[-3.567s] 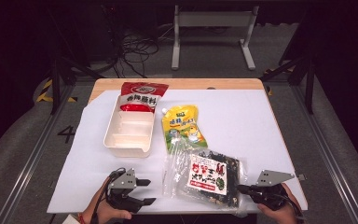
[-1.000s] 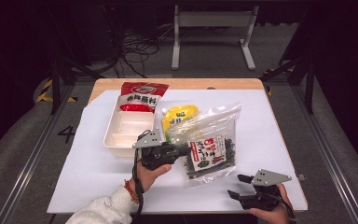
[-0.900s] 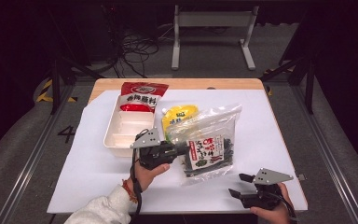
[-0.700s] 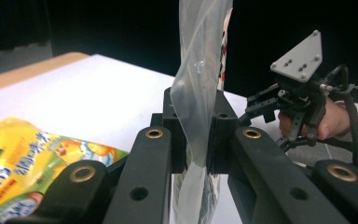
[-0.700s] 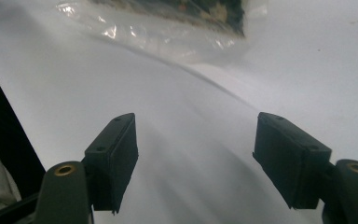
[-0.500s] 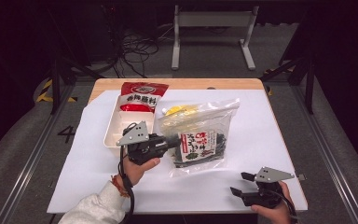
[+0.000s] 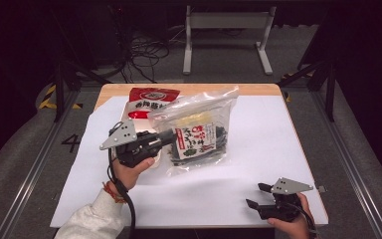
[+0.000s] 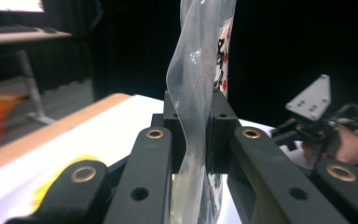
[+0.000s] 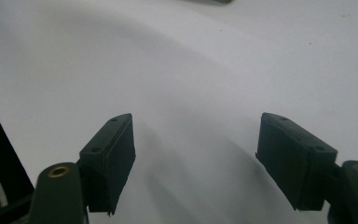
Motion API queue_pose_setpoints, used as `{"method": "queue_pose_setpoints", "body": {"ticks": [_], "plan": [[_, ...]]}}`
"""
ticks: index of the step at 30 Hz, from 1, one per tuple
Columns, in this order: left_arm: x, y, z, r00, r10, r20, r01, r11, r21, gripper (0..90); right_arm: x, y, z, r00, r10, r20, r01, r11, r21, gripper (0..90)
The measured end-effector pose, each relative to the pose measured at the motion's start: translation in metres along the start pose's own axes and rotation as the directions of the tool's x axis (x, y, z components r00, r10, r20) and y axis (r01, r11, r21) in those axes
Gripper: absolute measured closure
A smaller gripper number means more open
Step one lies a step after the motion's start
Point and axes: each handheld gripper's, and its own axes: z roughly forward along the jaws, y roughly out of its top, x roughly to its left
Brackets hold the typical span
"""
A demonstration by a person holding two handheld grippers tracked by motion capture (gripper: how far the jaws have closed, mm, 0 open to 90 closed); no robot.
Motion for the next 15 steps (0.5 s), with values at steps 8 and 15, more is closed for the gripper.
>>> {"method": "queue_pose_setpoints", "body": {"ticks": [8, 15], "plan": [[0.017, 0.003, -0.023, 0.9954, 0.010, -0.095, -0.014, 0.9993, -0.035, 82.1, 0.001, 0.000, 0.001, 1.0000, -0.004, 0.001, 0.004, 1.000, 0.007, 27.5], [0.032, 0.003, -0.037, 0.9893, 0.015, -0.145, -0.023, 0.9982, -0.056, 82.1, 0.004, 0.002, -0.002, 0.9999, -0.014, 0.000, 0.014, 1.000, -0.014, 27.5]]}}
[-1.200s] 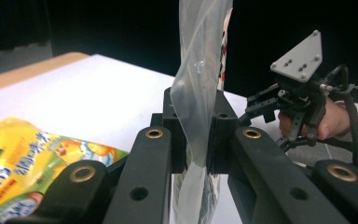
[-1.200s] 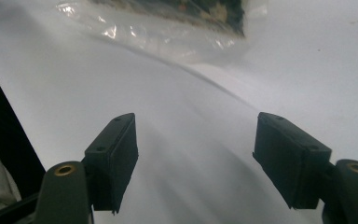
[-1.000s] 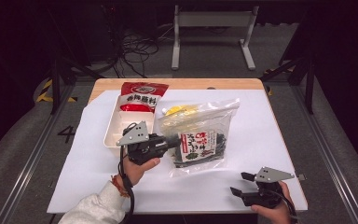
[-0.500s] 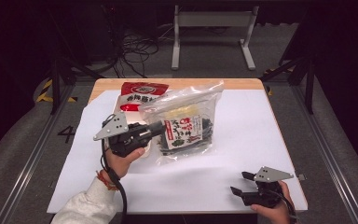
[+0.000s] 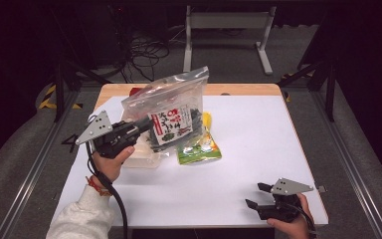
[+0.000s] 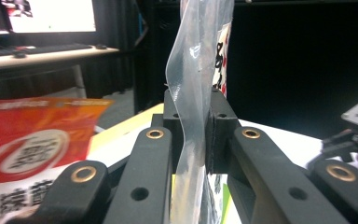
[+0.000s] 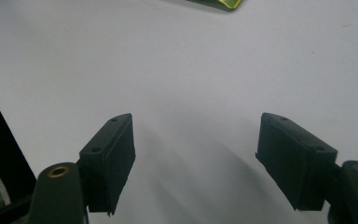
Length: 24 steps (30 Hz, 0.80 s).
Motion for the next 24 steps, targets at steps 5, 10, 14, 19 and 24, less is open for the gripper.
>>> {"method": "queue_pose_setpoints", "body": {"ticks": [5, 10, 14, 19, 24], "plan": [[0.011, 0.001, -0.008, 0.9980, 0.013, -0.062, -0.014, 0.9999, -0.004, 82.1, 0.001, 0.000, 0.002, 1.0000, -0.003, -0.004, 0.003, 1.000, 0.008, 27.5], [0.027, -0.004, -0.012, 0.9940, 0.029, -0.106, -0.028, 0.9995, 0.011, 82.1, 0.001, -0.001, 0.004, 1.0000, 0.000, -0.007, 0.000, 1.000, 0.012, 27.5], [0.036, -0.008, -0.014, 0.9902, 0.034, -0.135, -0.032, 0.9993, 0.017, 82.1, 0.002, 0.000, 0.004, 0.9999, -0.003, -0.010, 0.003, 1.000, 0.014, 27.5], [0.046, -0.016, -0.014, 0.9805, 0.064, -0.186, -0.055, 0.9971, 0.054, 82.1, 0.003, -0.001, 0.004, 0.9999, -0.007, -0.012, 0.007, 1.000, 0.017, 27.4], [0.052, -0.021, -0.018, 0.9728, 0.077, -0.218, -0.062, 0.9953, 0.075, 82.1, 0.001, -0.001, 0.005, 0.9999, 0.002, -0.012, -0.002, 1.000, 0.017, 27.5]]}}
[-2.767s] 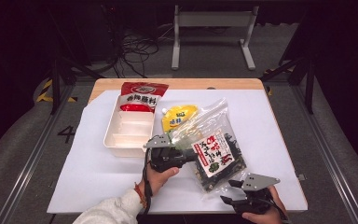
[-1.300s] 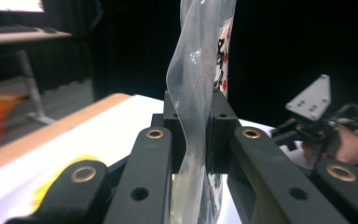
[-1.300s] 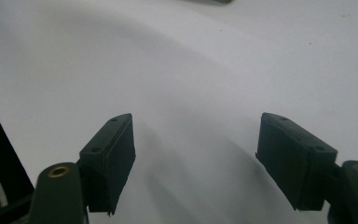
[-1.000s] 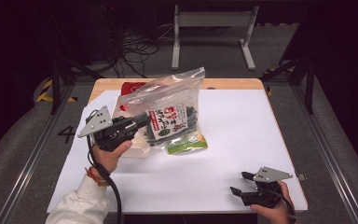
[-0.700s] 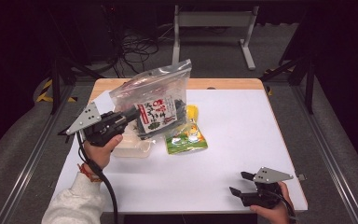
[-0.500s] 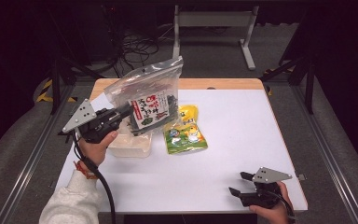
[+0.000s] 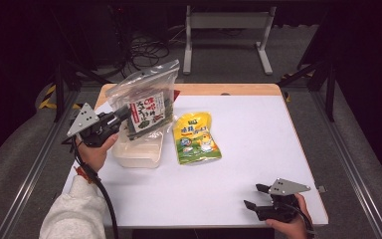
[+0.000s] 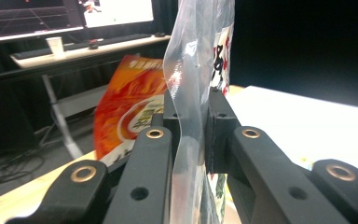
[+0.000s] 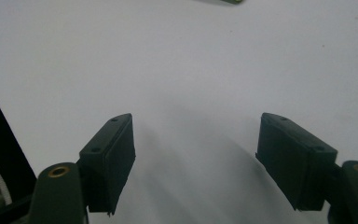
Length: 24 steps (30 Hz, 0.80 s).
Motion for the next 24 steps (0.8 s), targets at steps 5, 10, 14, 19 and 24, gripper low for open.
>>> {"method": "queue_pose_setpoints", "body": {"ticks": [5, 10, 14, 19, 24], "plan": [[0.010, -0.003, -0.010, 0.9993, -0.017, -0.032, 0.017, 0.9999, -0.002, 82.1, 0.001, 0.000, 0.000, 1.0000, -0.009, -0.002, 0.009, 1.000, 0.004, 27.3], [0.017, -0.009, -0.013, 0.9991, -0.034, -0.026, 0.035, 0.9993, 0.014, 82.1, 0.001, 0.000, 0.001, 0.9999, -0.010, -0.006, 0.011, 1.000, 0.006, 27.3], [0.018, -0.008, -0.015, 0.9988, -0.036, -0.034, 0.037, 0.9985, 0.040, 82.3, 0.002, 0.001, 0.001, 0.9998, -0.018, -0.010, 0.018, 1.000, 0.010, 27.1], [0.016, -0.008, -0.015, 0.9990, -0.035, -0.028, 0.036, 0.9980, 0.052, 82.5, 0.004, 0.002, 0.001, 0.9995, -0.027, -0.015, 0.027, 1.000, 0.008, 27.0], [0.014, -0.010, -0.016, 0.9992, -0.028, -0.027, 0.030, 0.9974, 0.066, 82.7, 0.006, 0.003, 0.002, 0.9991, -0.036, -0.023, 0.036, 0.999, 0.007, 26.9]]}}
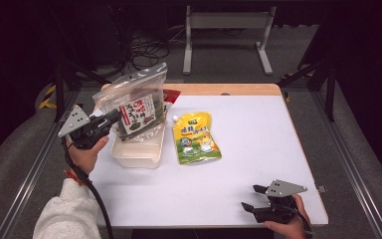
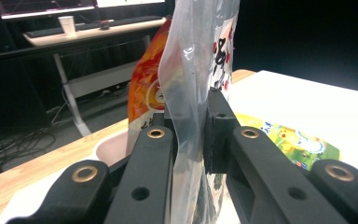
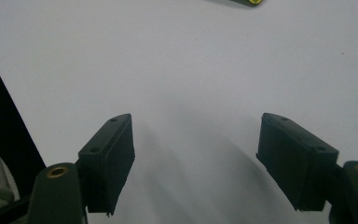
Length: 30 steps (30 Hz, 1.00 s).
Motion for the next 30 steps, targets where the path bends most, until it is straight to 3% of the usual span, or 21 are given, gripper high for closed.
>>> {"method": "queue_pose_setpoints", "body": {"ticks": [4, 6, 18, 23, 30], "plan": [[0.004, 0.003, -0.005, 0.9997, -0.008, -0.024, 0.008, 0.9997, 0.025, 82.5, 0.000, 0.002, 0.003, 1.0000, -0.005, -0.005, 0.005, 1.000, 0.007, 26.8], [0.006, 0.005, -0.008, 0.9995, -0.030, -0.008, 0.030, 0.9988, 0.039, 82.4, 0.000, 0.002, 0.003, 0.9999, -0.006, -0.009, 0.006, 1.000, 0.008, 26.6], [-0.005, 0.011, 0.006, 0.9995, 0.028, -0.017, -0.025, 0.9925, 0.119, 82.4, 0.000, 0.003, 0.005, 1.0000, -0.004, -0.009, 0.004, 1.000, 0.008, 26.0], [-0.005, 0.002, 0.014, 0.9997, 0.012, -0.023, -0.009, 0.9911, 0.133, 82.6, 0.001, 0.003, 0.006, 0.9999, -0.007, -0.012, 0.007, 1.000, 0.007, 26.0], [0.002, -0.006, 0.011, 0.9996, -0.024, -0.017, 0.026, 0.9926, 0.119, 82.7, 0.001, 0.004, 0.005, 0.9999, -0.009, -0.013, 0.009, 1.000, 0.003, 25.9]]}}
